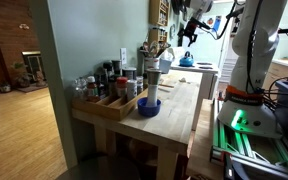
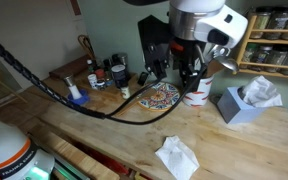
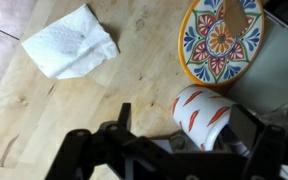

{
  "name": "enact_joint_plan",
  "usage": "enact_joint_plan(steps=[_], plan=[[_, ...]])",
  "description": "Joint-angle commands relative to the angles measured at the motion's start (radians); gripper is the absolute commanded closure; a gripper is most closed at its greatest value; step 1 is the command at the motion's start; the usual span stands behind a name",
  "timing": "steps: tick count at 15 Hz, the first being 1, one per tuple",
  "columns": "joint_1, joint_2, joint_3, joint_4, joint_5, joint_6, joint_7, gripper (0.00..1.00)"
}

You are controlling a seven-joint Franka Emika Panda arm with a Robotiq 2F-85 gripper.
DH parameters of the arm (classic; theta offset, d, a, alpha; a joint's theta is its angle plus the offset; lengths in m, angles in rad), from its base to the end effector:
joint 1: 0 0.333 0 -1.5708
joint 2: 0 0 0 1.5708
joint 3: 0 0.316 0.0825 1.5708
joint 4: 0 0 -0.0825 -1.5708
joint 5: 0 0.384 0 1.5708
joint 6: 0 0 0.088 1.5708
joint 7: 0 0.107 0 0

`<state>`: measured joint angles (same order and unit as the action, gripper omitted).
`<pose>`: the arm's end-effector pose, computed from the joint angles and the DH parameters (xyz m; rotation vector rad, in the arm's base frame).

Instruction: Move the tissue box backwards

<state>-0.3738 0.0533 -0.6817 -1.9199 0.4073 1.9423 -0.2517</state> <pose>0.3087 -0.4803 0.4709 -2.5259 1.3089 -0.2822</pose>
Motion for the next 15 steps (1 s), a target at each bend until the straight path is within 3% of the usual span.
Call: enact_joint_plan(steps=[1,9,15], plan=[[-0.057,0.023,0.041,0.012,0.006,-0.002,-0.007,0.00],[-0.068,0.034,0.066,0.035,0.017,-0.026,-0.003,0.00],[-0.197,0.244,0.098,0.227,0.270,-0.056,-0.028,0.00]])
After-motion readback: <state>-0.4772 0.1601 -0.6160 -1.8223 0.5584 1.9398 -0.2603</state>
